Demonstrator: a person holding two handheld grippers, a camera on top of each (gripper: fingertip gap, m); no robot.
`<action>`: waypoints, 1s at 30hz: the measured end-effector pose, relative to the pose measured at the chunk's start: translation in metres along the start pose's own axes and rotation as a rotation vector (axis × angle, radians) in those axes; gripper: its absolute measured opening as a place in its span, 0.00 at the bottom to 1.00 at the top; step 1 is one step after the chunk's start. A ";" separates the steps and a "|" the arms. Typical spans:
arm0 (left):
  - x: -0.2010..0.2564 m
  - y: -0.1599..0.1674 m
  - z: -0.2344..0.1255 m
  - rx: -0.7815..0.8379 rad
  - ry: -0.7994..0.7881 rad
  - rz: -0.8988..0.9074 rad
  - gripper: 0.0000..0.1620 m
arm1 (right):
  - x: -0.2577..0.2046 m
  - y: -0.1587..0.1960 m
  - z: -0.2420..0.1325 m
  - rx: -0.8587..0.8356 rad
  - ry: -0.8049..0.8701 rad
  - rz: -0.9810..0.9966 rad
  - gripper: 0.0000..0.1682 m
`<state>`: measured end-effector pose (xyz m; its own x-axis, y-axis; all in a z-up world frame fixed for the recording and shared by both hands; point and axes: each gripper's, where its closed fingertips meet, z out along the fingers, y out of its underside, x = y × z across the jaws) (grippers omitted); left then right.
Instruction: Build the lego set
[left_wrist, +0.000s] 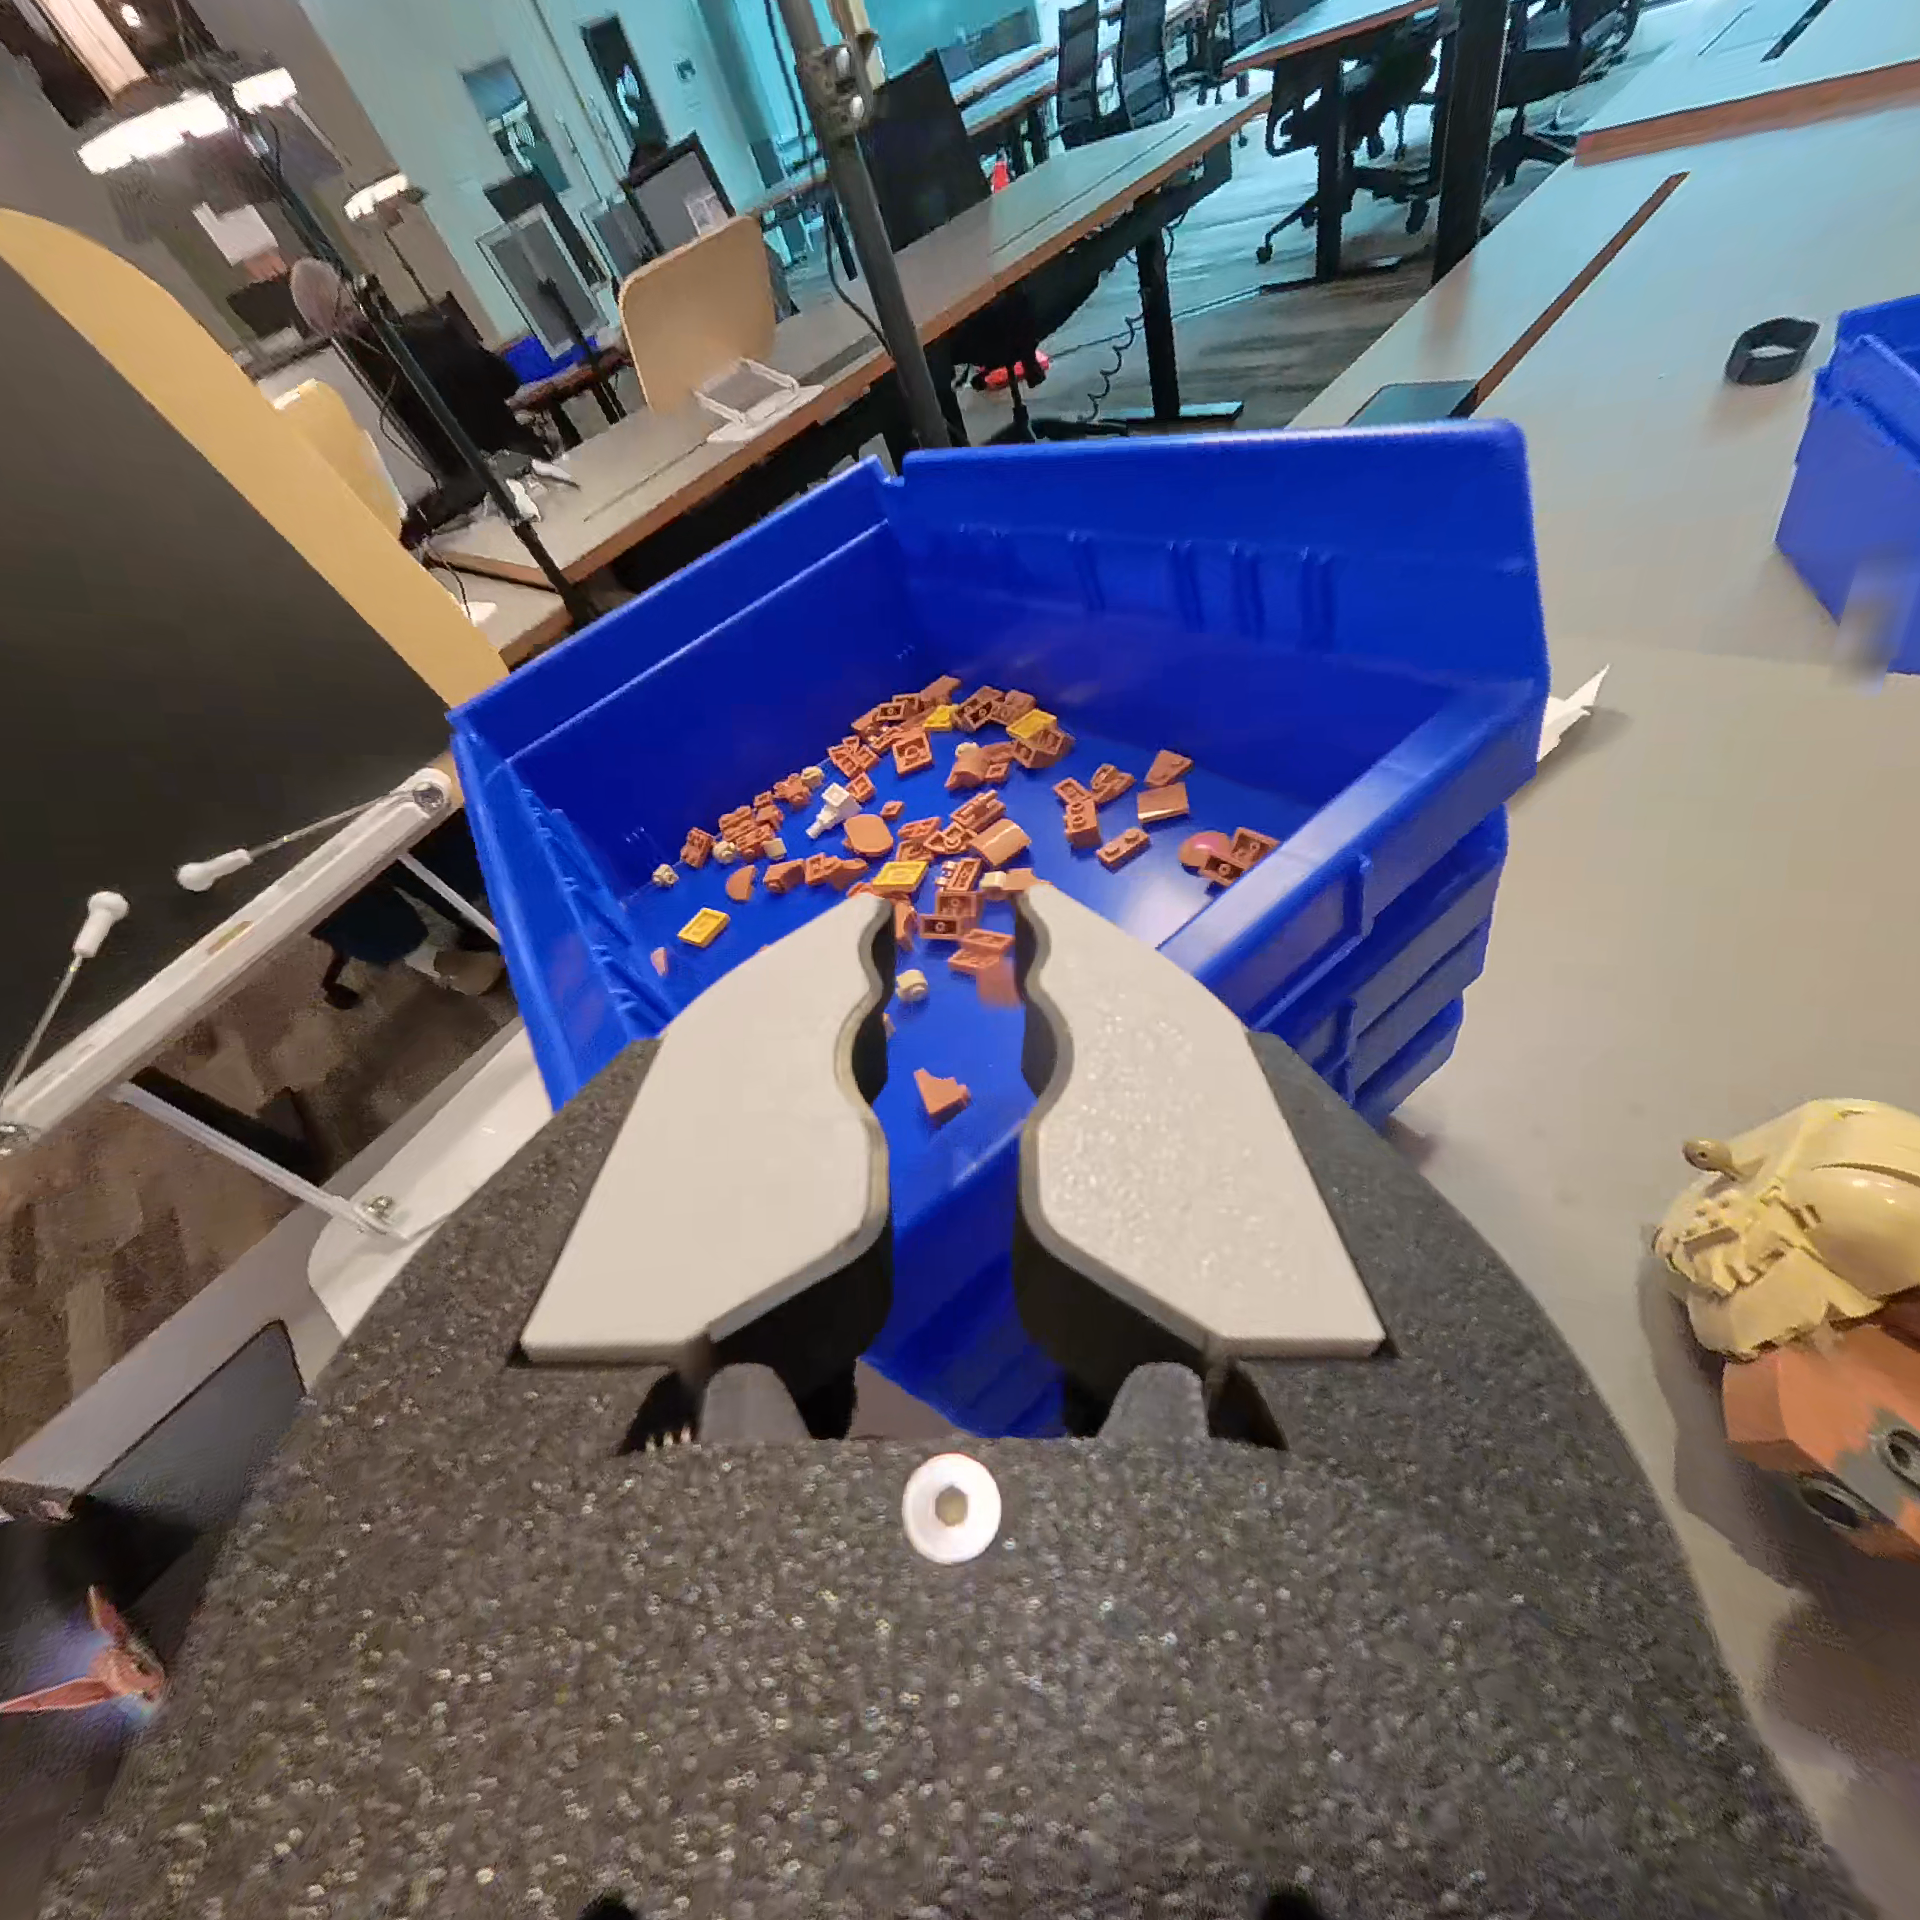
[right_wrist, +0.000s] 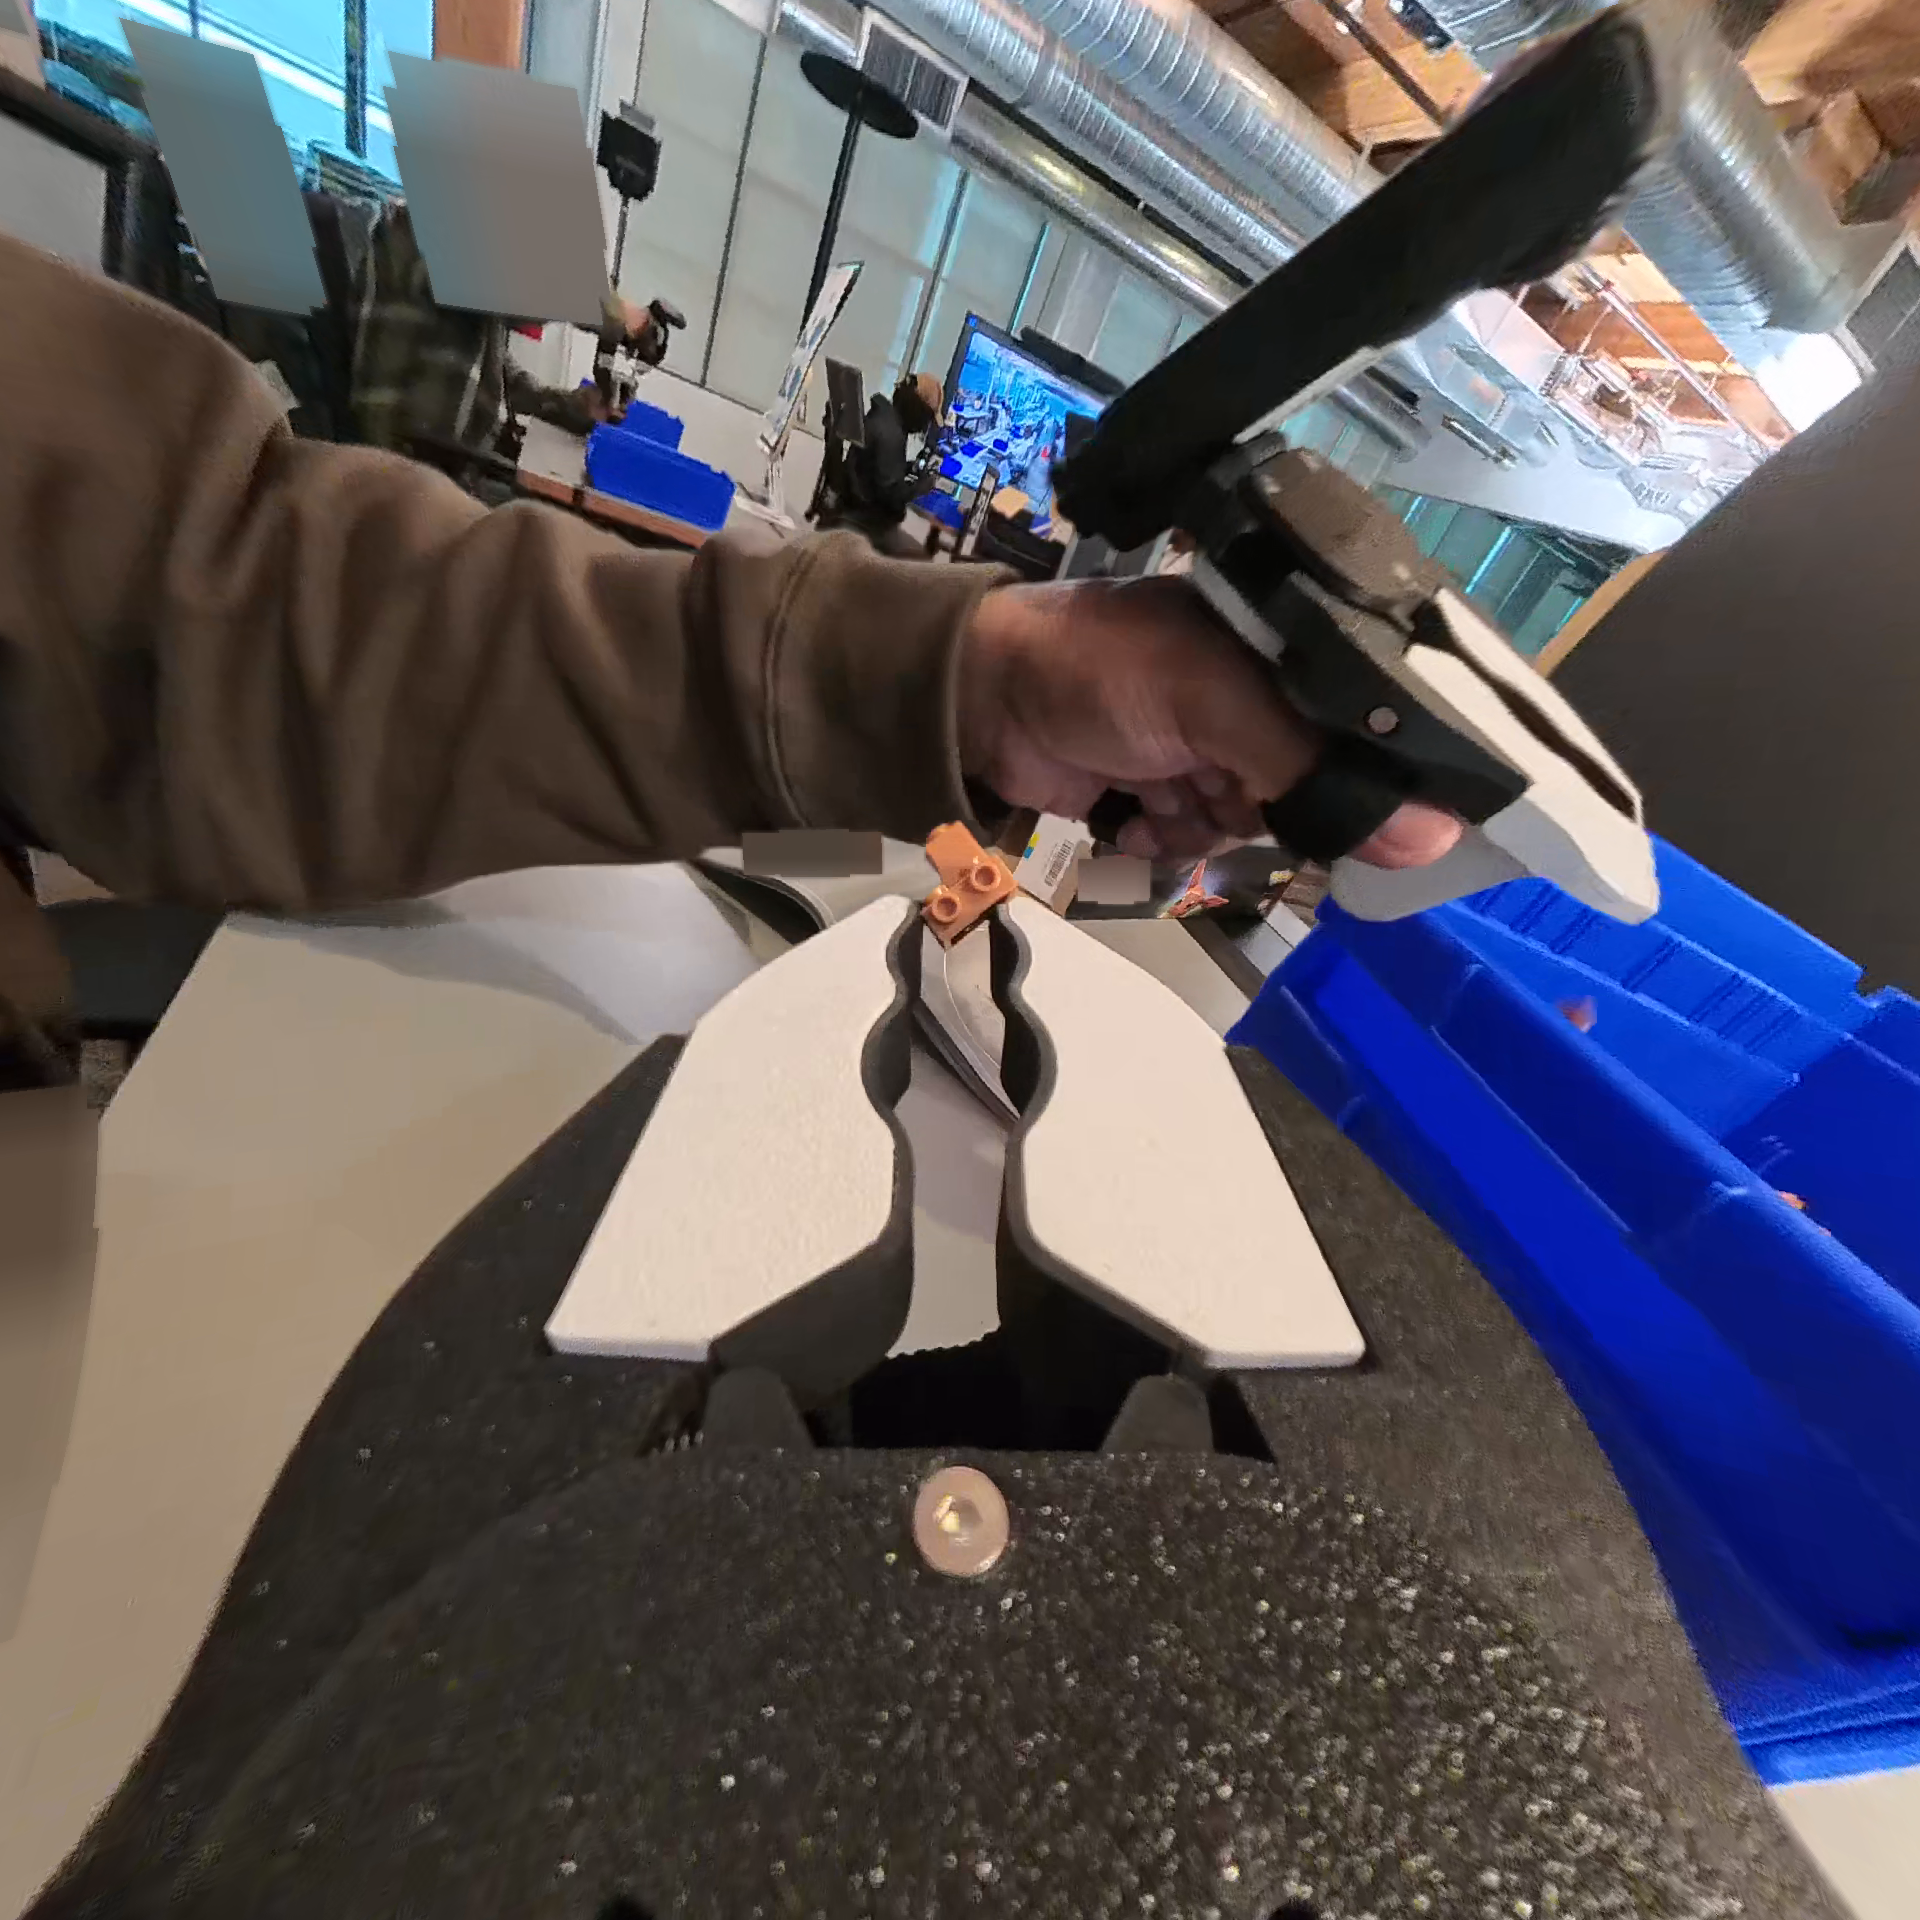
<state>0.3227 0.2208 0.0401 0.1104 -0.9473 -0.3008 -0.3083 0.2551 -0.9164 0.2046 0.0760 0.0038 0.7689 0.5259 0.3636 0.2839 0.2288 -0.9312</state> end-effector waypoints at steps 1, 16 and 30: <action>0.004 0.001 -0.002 0.019 -0.004 0.023 0.16 | 0.002 0.001 0.000 0.000 0.006 0.007 0.07; 0.098 0.029 -0.130 0.449 0.260 0.372 0.17 | 0.010 0.005 0.005 -0.034 0.095 -0.077 0.07; 0.135 0.048 -0.139 0.471 0.211 0.605 0.09 | -0.016 0.011 0.015 -0.134 0.056 -0.264 0.07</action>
<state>0.1910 0.0781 -0.0078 -0.1448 -0.6229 -0.7688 0.1798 0.7475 -0.6395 0.1871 0.0821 -0.0117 0.6875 0.4161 0.5952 0.5486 0.2396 -0.8011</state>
